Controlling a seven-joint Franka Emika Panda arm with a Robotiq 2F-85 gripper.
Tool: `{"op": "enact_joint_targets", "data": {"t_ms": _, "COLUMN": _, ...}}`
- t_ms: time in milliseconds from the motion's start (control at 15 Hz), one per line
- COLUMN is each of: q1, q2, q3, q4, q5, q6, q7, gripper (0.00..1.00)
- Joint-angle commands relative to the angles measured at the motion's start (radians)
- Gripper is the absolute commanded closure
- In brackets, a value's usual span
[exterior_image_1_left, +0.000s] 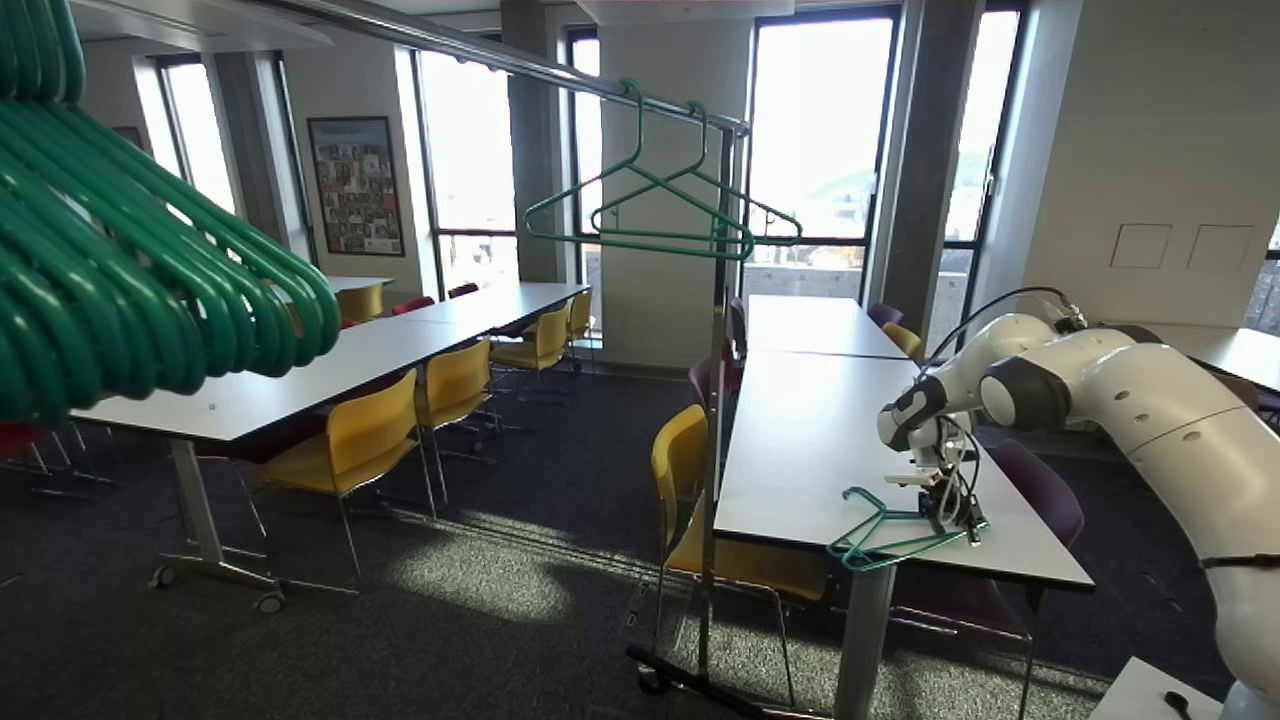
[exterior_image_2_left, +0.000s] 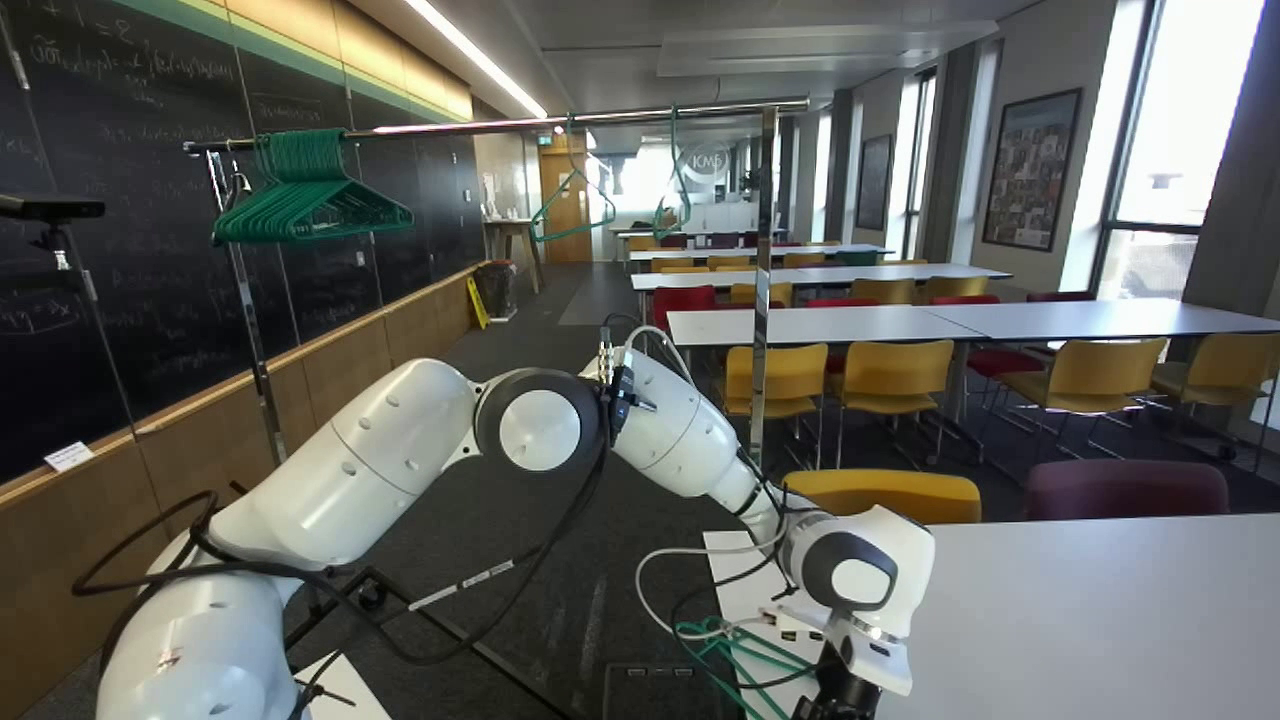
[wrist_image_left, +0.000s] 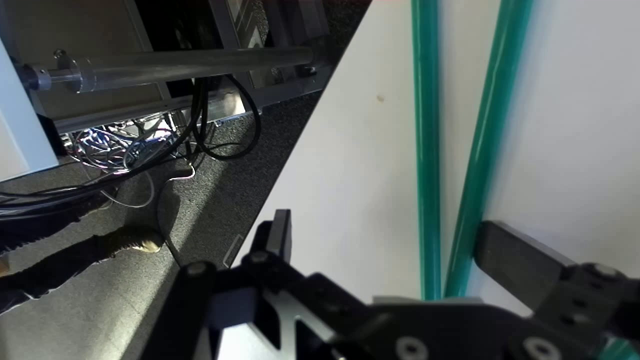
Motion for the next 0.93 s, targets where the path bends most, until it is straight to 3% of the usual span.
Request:
{"op": "enact_joint_targets", "data": {"t_ms": 0, "q1": -0.014, "q2": -0.025, "q3": 0.017, "q4": 0.002, "q5": -0.011, "q6": -0.068, "q7": -0.003, "gripper": 0.00}}
{"op": "enact_joint_targets", "data": {"t_ms": 867, "q1": -0.014, "q2": -0.024, "q3": 0.022, "q4": 0.016, "q5": -0.008, "q6": -0.131, "q7": -0.001, "gripper": 0.00}}
